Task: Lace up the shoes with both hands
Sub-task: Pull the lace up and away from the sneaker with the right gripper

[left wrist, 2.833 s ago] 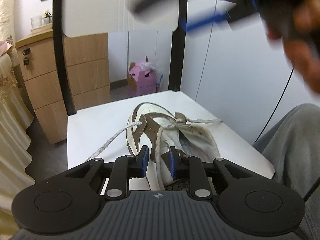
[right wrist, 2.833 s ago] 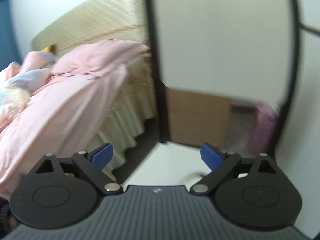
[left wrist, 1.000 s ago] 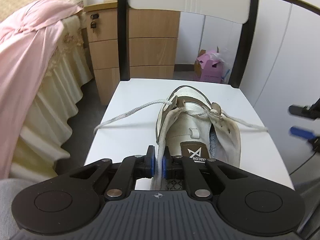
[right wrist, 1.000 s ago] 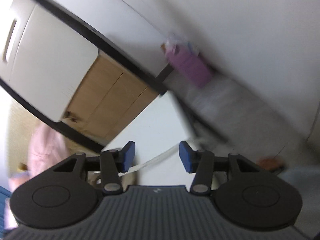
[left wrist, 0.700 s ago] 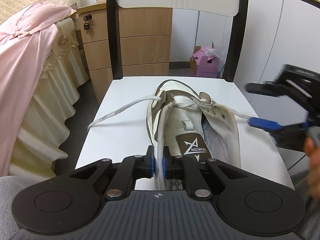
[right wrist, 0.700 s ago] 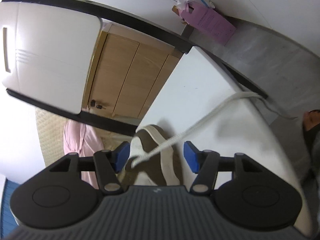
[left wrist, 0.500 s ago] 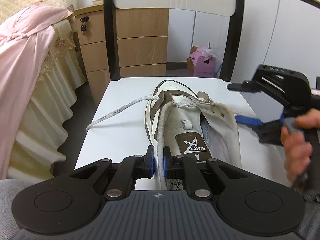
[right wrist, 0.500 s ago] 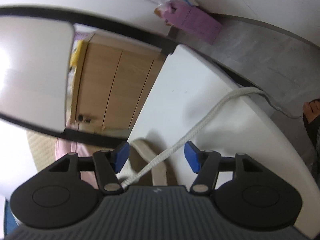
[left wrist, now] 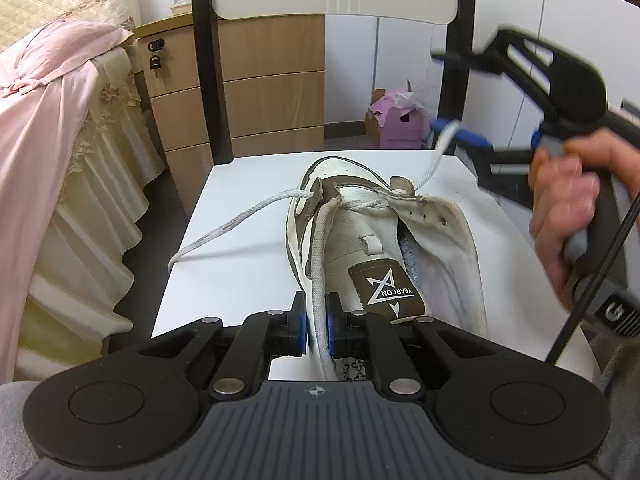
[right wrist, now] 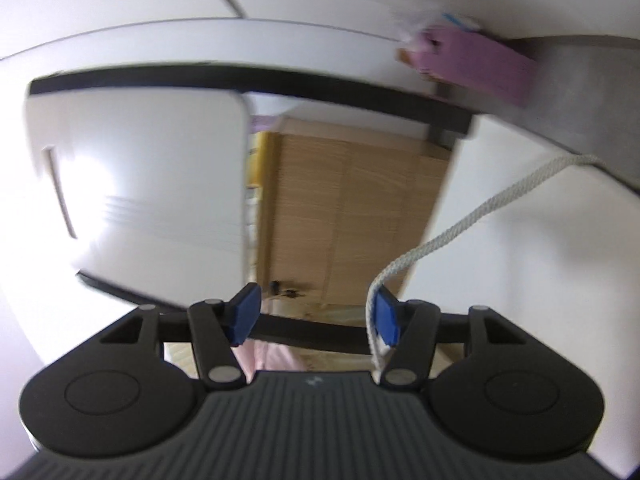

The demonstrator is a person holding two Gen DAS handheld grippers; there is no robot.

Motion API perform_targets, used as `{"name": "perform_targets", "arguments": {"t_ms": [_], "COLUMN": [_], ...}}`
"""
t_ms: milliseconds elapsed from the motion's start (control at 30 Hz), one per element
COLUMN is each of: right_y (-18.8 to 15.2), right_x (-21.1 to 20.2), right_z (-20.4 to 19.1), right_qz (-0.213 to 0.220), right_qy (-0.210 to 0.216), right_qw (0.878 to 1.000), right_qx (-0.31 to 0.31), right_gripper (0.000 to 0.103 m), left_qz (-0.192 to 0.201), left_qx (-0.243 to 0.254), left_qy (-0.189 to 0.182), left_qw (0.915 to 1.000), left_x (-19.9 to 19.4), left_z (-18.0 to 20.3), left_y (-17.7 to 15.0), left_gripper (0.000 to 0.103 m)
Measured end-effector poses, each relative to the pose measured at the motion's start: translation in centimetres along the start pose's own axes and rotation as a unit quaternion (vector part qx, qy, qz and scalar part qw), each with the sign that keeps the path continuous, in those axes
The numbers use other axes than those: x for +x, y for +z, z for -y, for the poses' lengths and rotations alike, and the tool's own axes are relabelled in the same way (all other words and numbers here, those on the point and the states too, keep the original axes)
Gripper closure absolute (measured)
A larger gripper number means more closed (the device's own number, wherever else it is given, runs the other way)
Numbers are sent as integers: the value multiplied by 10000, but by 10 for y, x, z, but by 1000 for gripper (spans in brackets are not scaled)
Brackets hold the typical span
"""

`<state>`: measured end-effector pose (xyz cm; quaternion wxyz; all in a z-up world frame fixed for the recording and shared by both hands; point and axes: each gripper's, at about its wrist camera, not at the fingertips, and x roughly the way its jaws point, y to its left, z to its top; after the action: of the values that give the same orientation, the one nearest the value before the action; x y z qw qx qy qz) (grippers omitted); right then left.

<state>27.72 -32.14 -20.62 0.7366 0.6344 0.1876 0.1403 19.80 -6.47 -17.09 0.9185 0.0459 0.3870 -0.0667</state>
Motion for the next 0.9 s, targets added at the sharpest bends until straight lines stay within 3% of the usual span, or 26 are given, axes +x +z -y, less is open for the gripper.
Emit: {"name": "perform_targets", "arguments": {"t_ms": [300, 633, 700, 900], "right_y": [5, 6, 10, 22], "right_x": [0, -18, -21, -29], "right_z": [-70, -155, -171, -213], "right_qz": [-133, -38, 0, 60], "right_qy": [656, 1068, 1016, 494], "right_qw": [9956, 9848, 9827, 9767], "right_qx": [-662, -1372, -1547, -2090], "right_gripper": [44, 57, 59, 81], "left_qz": [-26, -43, -43, -62], "left_qx": [54, 145, 164, 193], "left_qy": [-125, -220, -221, -198], "left_qw": [9999, 9996, 9996, 9996], "left_x": [2, 4, 5, 7], "left_z": [-4, -7, -6, -5], "left_y": [2, 2, 2, 2], "left_gripper": [92, 92, 92, 92]}}
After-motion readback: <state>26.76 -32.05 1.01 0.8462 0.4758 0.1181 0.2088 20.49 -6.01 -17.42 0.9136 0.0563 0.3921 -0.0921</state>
